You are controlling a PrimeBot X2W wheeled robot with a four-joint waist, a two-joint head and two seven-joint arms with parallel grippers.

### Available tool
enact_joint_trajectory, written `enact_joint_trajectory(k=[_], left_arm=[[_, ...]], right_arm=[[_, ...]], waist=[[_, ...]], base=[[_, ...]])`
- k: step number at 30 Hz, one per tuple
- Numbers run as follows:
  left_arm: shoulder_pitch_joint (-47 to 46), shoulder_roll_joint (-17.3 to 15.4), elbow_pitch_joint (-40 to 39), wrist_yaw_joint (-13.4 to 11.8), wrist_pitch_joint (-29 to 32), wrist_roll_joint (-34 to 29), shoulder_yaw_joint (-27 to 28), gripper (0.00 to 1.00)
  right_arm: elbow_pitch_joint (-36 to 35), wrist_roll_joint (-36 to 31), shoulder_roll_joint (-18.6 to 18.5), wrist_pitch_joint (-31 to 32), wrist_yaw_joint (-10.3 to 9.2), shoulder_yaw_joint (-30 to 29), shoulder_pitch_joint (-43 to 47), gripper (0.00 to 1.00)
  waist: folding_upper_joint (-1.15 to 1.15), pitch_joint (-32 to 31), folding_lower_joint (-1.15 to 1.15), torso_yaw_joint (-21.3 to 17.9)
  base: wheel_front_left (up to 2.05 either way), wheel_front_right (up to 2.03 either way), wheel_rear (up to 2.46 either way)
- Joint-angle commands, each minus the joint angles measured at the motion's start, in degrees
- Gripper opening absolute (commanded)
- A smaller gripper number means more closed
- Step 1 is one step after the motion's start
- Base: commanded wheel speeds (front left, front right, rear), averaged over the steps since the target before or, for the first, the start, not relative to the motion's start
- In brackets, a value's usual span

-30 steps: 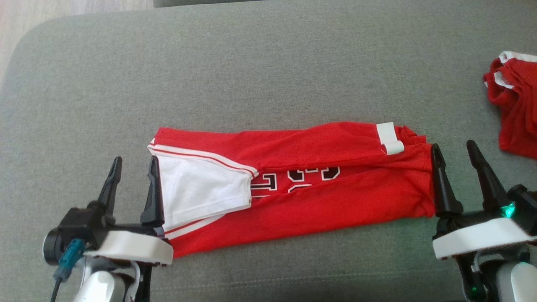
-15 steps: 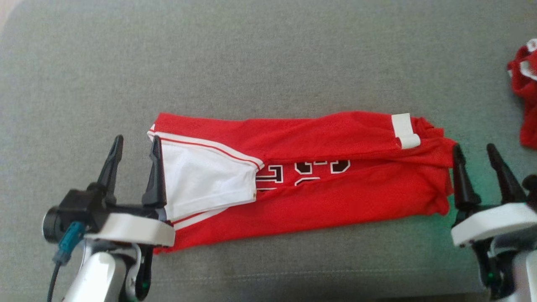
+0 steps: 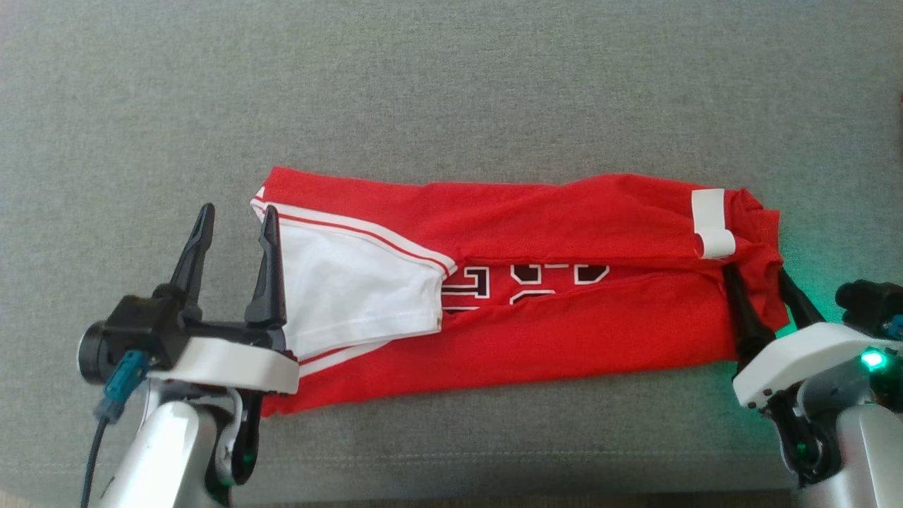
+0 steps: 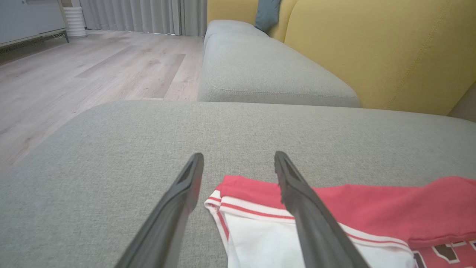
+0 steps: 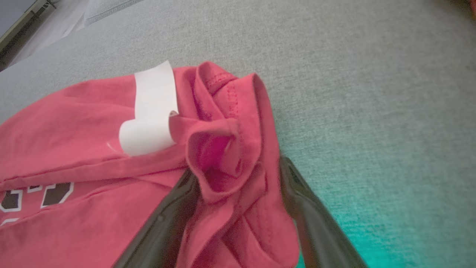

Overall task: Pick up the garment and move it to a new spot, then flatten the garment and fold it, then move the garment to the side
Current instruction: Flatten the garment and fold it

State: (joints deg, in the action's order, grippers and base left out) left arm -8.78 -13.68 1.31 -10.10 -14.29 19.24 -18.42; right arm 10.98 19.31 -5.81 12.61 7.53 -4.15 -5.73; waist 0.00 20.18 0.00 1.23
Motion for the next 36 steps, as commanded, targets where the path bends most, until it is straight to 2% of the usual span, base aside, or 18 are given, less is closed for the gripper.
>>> enact_joint_trajectory(k=[1, 3, 10, 19, 22, 28, 32, 36], left_arm=[[-2.12, -0.59, -1.63, 0.05, -0.61, -0.49, 2.24, 1.00], [-2.29, -0.58, -1.55, 0.10, -0.64, -0.73, 2.39, 1.00], [-2.10, -0.59, -1.98, -0.01, -0.68, -1.31, 2.82, 1.00], [-0.59, -0.66, -2.55, -0.31, -0.70, -1.46, 2.81, 1.00], [-0.43, -0.58, -2.64, -0.10, -0.70, -1.26, 2.63, 1.00], [0.40, -0.90, -2.14, -0.44, -0.61, -1.46, 2.34, 1.00], [0.67, -0.93, -2.16, -0.62, -0.38, -1.46, 2.01, 1.00], [0.71, -0.90, -2.24, -0.62, -0.05, -1.40, 1.55, 1.00]], right_arm=[[-0.36, 0.43, 0.43, 1.14, -0.04, 1.94, 0.17, 0.84], [-0.53, 1.01, 0.59, 1.59, -0.04, 2.33, 0.26, 0.00], [-3.67, 2.26, -0.17, 0.61, -0.04, 1.43, 0.43, 0.00], [-6.82, 2.53, -4.42, 0.46, -0.04, -8.14, 1.98, 0.00], [-8.60, 1.95, -5.47, 1.42, -0.04, -9.03, 2.24, 0.00], [-17.33, -0.23, -4.56, 4.15, -0.04, -4.37, 1.15, 0.00], [-23.52, -0.30, -2.39, 7.83, -0.04, 2.88, -0.21, 0.00], [-24.65, 2.46, 0.32, 10.06, -0.04, 11.47, -2.60, 0.00]], waist=[[0.00, -0.03, 0.00, -0.03], [0.00, -0.07, 0.00, -0.03], [0.00, -0.96, 0.00, -0.53], [0.00, -2.99, 0.00, -1.62], [0.00, -3.62, 0.00, -1.88], [0.00, -5.48, 0.00, -2.66], [0.00, -6.33, 0.00, -2.48], [0.00, -6.85, 0.00, -1.68]], base=[[0.00, 0.00, 0.00], [0.00, 0.00, 0.00], [0.00, 0.00, 0.00], [0.00, 0.00, 0.00], [0.00, 0.00, 0.00], [0.00, 0.00, 0.00], [0.00, 0.00, 0.00], [0.00, 0.00, 0.00]])
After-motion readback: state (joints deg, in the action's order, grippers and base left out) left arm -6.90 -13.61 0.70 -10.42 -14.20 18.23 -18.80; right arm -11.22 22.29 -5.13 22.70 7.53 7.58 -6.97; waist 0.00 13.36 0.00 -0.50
